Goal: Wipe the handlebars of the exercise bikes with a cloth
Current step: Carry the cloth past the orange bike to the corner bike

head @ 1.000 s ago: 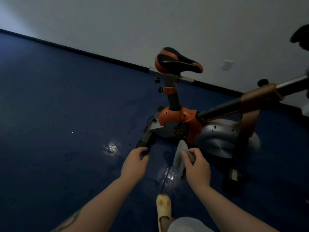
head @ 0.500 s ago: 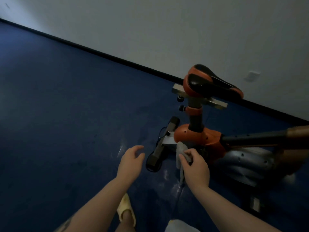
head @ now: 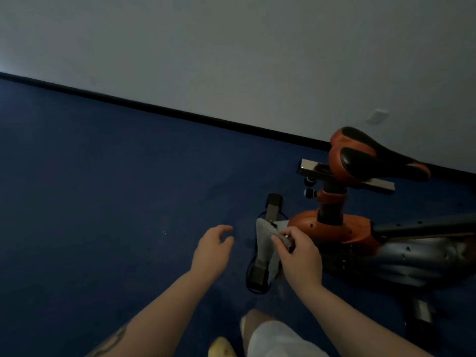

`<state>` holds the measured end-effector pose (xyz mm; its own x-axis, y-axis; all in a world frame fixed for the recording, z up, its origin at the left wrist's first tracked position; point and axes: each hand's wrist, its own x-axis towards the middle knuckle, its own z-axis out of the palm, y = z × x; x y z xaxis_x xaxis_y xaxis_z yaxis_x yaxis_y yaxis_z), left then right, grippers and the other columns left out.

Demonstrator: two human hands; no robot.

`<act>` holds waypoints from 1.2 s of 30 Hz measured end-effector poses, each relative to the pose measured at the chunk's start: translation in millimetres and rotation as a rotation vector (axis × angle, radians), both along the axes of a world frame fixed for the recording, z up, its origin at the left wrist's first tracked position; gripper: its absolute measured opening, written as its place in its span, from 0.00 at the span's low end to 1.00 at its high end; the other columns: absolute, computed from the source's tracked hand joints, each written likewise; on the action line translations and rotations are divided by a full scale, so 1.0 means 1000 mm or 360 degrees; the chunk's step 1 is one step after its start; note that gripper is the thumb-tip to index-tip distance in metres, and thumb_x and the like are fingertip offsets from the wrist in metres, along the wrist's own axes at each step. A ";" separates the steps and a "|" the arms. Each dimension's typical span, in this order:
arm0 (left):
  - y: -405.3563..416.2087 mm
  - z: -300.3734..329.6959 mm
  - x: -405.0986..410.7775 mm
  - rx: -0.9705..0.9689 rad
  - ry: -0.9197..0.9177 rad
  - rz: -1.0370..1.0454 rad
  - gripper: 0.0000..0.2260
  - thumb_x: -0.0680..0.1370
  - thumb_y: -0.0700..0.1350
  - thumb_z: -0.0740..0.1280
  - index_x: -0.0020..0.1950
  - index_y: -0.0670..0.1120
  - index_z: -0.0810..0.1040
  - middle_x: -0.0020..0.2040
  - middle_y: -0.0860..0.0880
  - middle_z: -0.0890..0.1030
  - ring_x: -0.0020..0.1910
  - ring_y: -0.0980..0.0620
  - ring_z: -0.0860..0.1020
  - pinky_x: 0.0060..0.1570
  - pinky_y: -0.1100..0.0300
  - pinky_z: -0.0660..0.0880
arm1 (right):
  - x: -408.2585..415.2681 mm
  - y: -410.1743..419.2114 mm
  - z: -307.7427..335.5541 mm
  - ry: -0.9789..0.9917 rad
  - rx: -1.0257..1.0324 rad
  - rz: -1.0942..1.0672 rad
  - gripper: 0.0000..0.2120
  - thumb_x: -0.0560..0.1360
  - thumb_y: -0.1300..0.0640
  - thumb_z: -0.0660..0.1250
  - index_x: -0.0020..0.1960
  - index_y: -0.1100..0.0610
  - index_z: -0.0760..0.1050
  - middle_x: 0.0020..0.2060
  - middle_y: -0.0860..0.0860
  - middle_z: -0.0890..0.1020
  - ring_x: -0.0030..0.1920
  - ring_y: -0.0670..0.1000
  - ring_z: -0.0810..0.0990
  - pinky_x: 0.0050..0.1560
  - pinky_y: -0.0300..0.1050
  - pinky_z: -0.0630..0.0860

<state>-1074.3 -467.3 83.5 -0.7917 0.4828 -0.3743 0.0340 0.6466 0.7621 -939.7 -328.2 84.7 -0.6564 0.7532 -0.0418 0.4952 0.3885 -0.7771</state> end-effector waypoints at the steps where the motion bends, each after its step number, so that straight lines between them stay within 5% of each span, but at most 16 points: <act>1: -0.001 -0.001 -0.011 -0.0006 0.0006 -0.0022 0.15 0.79 0.46 0.61 0.66 0.50 0.73 0.64 0.51 0.75 0.61 0.53 0.74 0.61 0.55 0.73 | -0.011 0.000 0.001 0.0007 0.0017 -0.0005 0.05 0.75 0.49 0.68 0.41 0.45 0.73 0.37 0.43 0.78 0.40 0.42 0.76 0.36 0.41 0.73; 12: 0.045 -0.009 -0.154 -0.0042 0.0106 -0.0250 0.15 0.79 0.46 0.61 0.66 0.50 0.73 0.65 0.52 0.74 0.63 0.54 0.73 0.62 0.58 0.70 | -0.156 0.044 -0.010 0.0069 0.0054 -0.0158 0.04 0.74 0.52 0.69 0.42 0.49 0.75 0.40 0.43 0.73 0.40 0.40 0.75 0.36 0.34 0.69; 27: 0.172 -0.004 -0.348 -0.0076 0.0143 -0.0562 0.16 0.79 0.46 0.61 0.67 0.50 0.73 0.66 0.52 0.73 0.62 0.54 0.73 0.58 0.63 0.68 | -0.320 0.147 -0.009 -0.0053 0.0026 -0.0343 0.06 0.74 0.50 0.69 0.40 0.47 0.74 0.40 0.43 0.74 0.40 0.41 0.75 0.39 0.41 0.74; 36: 0.272 0.011 -0.507 -0.0069 0.0266 -0.0957 0.16 0.79 0.47 0.62 0.67 0.51 0.73 0.66 0.52 0.74 0.62 0.53 0.74 0.60 0.59 0.71 | -0.427 0.208 -0.001 0.0021 0.0067 -0.0816 0.05 0.74 0.51 0.70 0.41 0.49 0.75 0.40 0.43 0.75 0.39 0.41 0.76 0.38 0.39 0.73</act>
<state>-1581.6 -195.1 94.5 -0.4359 0.8491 -0.2983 0.5179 0.5077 0.6884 -1367.0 -120.0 83.3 -0.2023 0.9793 0.0010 0.6204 0.1290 -0.7736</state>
